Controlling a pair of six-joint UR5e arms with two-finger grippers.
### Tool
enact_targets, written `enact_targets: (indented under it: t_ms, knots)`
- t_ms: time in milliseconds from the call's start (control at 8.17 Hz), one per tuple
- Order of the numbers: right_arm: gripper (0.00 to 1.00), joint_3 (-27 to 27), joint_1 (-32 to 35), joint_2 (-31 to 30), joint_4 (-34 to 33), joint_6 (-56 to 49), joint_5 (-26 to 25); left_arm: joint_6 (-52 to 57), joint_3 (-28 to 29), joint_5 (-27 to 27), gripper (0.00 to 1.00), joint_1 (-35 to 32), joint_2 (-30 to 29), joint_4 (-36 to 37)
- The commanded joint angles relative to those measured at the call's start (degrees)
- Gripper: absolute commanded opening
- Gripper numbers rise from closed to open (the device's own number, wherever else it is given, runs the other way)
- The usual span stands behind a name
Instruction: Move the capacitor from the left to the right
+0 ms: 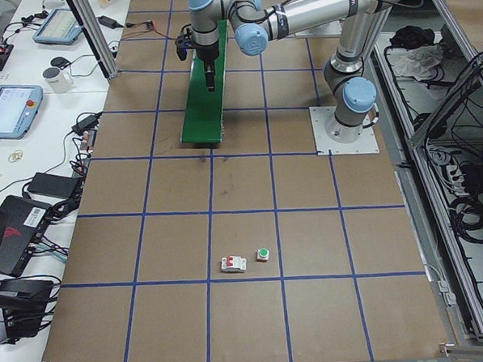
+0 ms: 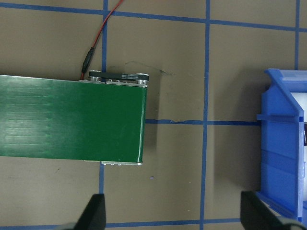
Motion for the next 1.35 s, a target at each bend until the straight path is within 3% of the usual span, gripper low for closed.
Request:
enact_targets:
  t_ms: [0, 612, 1223]
  knots:
    - [1.00, -0.03, 4.05, 0.12, 0.45, 2.52, 0.07, -0.03, 0.00, -0.09, 1.00, 0.02, 0.00, 0.08]
    - [1.00, 0.06, 8.71, 0.82, 1.25, 9.80, 0.07, 0.05, 0.09, -0.18, 1.00, 0.02, 0.00, 0.35]
    - [1.00, 0.06, 8.90, 0.91, 1.07, 9.91, 1.04, 0.23, 0.17, -0.18, 1.00, 0.02, 0.08, 0.61]
